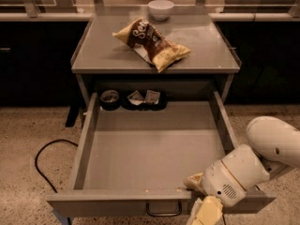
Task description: Open top drawer
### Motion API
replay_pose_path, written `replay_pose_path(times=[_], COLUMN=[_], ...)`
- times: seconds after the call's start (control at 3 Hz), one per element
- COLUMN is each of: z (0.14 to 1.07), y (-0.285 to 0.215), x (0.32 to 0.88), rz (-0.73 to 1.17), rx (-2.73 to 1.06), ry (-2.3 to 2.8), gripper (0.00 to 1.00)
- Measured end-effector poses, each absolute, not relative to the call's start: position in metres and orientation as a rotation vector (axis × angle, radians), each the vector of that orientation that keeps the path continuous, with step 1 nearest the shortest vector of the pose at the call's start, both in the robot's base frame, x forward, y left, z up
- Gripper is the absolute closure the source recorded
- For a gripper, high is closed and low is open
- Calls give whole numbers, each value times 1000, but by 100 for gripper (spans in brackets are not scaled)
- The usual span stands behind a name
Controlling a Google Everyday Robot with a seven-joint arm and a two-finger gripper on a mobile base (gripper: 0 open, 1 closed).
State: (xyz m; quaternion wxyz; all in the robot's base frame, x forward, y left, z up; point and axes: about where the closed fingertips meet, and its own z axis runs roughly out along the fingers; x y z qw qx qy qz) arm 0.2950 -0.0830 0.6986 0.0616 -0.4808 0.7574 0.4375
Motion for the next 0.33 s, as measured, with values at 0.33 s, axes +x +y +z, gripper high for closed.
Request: replay_pose_path(times=[0.33], z=[699], y=[-83], x=[295], rz=[1323], rx=[-1454], ry=[2290], gripper=[0])
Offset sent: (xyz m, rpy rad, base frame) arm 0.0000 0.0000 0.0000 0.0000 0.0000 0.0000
